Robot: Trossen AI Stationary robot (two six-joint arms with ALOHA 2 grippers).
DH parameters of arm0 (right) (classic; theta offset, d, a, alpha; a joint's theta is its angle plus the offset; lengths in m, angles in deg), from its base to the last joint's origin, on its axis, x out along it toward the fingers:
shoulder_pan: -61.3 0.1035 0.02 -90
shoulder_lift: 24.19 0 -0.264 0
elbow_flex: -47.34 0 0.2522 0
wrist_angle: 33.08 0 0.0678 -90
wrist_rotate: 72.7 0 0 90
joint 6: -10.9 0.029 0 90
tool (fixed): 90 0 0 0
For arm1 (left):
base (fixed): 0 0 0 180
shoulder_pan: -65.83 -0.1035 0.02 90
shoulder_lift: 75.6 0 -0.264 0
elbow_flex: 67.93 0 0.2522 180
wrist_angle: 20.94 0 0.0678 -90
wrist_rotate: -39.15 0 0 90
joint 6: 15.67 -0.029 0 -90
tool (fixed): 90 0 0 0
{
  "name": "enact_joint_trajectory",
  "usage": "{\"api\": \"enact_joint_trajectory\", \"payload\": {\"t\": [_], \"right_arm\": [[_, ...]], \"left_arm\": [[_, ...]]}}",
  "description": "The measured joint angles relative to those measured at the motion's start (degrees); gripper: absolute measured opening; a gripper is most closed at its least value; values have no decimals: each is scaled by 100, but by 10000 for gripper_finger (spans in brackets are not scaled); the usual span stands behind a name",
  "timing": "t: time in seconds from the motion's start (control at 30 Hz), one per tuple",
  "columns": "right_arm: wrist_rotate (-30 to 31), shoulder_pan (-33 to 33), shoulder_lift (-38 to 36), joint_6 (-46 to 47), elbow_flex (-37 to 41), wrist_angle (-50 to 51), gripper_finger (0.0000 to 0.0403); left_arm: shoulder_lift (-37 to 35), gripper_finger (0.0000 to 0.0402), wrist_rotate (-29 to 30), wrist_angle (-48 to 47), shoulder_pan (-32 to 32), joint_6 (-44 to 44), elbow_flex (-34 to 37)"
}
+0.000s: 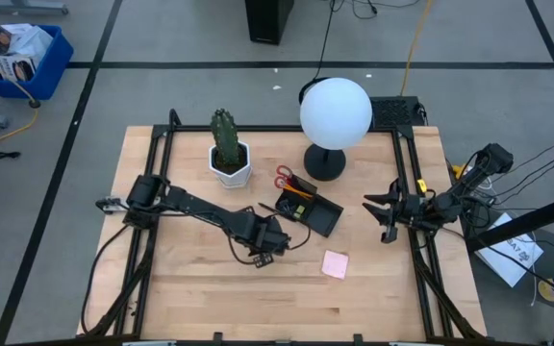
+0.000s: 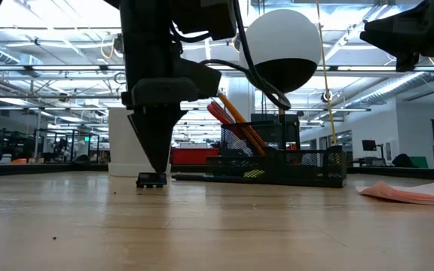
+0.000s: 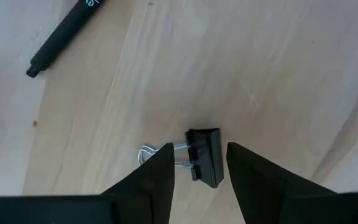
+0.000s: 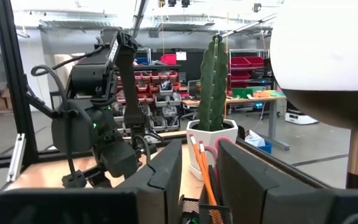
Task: Pick and place office supplies into organizer
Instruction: Put the black binder clip into the black desk organizer
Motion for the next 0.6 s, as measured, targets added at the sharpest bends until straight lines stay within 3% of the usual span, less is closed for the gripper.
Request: {"api": "enact_joint_trajectory", "payload": {"t": [0.6], "right_arm": [[-1, 2, 2, -241, 1, -4, 100]], "left_arm": [[263, 151, -252, 4, -135, -50, 11]]}}
